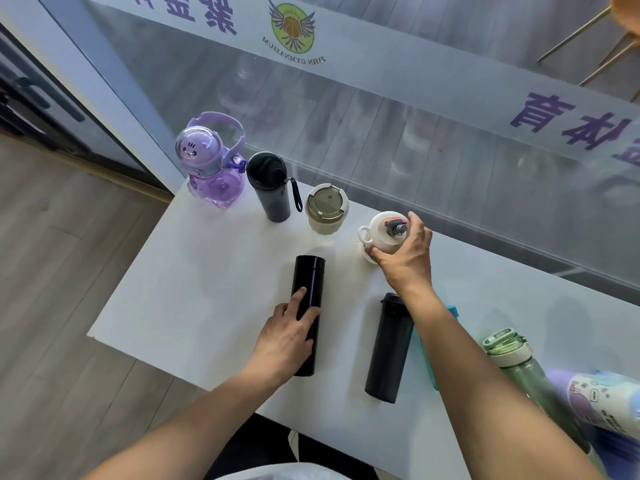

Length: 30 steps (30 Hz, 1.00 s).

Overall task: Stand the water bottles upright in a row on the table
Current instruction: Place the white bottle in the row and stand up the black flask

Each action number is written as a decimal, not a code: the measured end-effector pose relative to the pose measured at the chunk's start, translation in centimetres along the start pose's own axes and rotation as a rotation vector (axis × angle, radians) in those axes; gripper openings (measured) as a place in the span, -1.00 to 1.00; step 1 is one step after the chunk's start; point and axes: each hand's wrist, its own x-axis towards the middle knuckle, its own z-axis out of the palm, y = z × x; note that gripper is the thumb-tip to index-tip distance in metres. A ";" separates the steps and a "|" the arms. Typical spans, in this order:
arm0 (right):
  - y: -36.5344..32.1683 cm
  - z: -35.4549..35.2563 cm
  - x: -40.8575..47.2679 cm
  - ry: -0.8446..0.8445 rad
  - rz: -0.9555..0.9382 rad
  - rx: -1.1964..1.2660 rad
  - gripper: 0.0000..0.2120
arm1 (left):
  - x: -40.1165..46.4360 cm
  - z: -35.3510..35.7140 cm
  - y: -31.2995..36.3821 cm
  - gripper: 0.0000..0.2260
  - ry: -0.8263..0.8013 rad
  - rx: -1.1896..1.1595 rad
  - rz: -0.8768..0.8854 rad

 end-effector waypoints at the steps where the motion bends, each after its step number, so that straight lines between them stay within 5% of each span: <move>1: 0.1 -0.2 -0.3 -0.004 0.025 0.004 0.07 | 0.2 -0.1 0.1 -0.45 0.012 -0.004 -0.009; 3: 0.1 -0.9 -1.2 -0.002 0.081 -0.006 0.12 | 0.5 -0.4 0.1 -0.40 0.058 -0.035 -0.037; 6: -0.3 -2.1 -4.1 0.064 0.165 0.003 -0.07 | 1.1 -0.8 0.0 -0.33 0.116 -0.149 -0.147; 9: -1.3 -2.5 -8.0 0.116 0.204 0.058 -0.32 | 2.5 -0.9 -0.7 -0.26 0.033 -0.332 -0.332; 16: -1.7 -1.8 -13.5 0.019 0.283 0.056 -0.48 | 4.3 -1.3 -0.7 -0.46 -0.155 -0.531 -0.428; 21: -2.3 -2.3 -13.8 -0.121 0.245 0.041 -0.51 | 2.0 -1.5 -0.7 -0.39 -0.067 -0.652 -0.249; 26: -4.9 -3.3 -13.4 -0.333 0.210 0.068 -0.26 | -1.2 -1.6 -0.4 -0.37 0.056 -0.671 -0.004; 30: -7.3 -4.4 -14.3 -0.326 0.090 0.003 -0.41 | -2.3 -1.9 -0.3 -0.38 0.099 -0.588 0.129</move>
